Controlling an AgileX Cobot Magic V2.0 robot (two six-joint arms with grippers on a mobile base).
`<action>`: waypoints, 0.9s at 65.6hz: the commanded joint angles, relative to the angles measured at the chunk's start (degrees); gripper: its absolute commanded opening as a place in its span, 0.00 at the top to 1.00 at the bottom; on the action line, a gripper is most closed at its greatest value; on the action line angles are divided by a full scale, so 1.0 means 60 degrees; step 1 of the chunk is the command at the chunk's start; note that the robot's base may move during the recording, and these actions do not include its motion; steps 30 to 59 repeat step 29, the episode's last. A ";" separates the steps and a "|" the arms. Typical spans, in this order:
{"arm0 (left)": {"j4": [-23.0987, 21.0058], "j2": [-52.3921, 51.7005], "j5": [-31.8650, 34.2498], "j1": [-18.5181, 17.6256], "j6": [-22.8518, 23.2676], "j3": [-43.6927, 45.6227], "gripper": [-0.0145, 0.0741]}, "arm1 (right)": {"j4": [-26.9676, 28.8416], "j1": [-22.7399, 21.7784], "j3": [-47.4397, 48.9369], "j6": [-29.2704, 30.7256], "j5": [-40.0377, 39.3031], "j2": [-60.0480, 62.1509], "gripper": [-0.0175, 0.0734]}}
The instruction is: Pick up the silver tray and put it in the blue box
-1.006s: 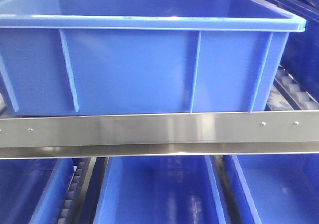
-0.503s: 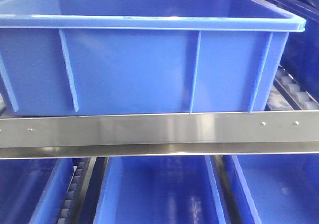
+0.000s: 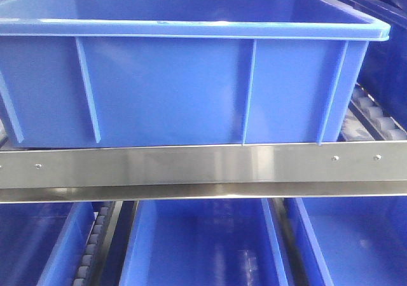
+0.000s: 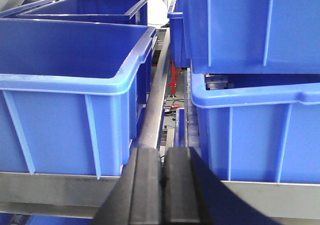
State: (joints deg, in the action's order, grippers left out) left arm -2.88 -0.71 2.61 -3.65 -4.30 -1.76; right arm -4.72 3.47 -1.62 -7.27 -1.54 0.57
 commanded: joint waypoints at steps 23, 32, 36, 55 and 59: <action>-0.0001 -0.0156 0.0880 0.0012 0.0062 -0.0162 0.85 | 0.0023 -0.0054 0.0173 0.0119 -0.0780 0.0203 0.75; -0.0001 -0.0156 0.0880 0.0012 0.0062 -0.0162 0.85 | 0.0023 -0.0054 0.0173 0.0119 -0.0780 0.0203 0.75; -0.0001 -0.0156 0.0880 0.0012 0.0062 -0.0162 0.85 | 0.0023 -0.0054 0.0173 0.0119 -0.0780 0.0203 0.75; -0.0001 -0.0156 0.0880 0.0012 0.0062 -0.0162 0.85 | 0.0023 -0.0054 0.0173 0.0119 -0.0780 0.0203 0.75; -0.0001 -0.0156 0.0880 0.0012 0.0062 -0.0162 0.85 | 0.0023 -0.0054 0.0173 0.0119 -0.0780 0.0203 0.75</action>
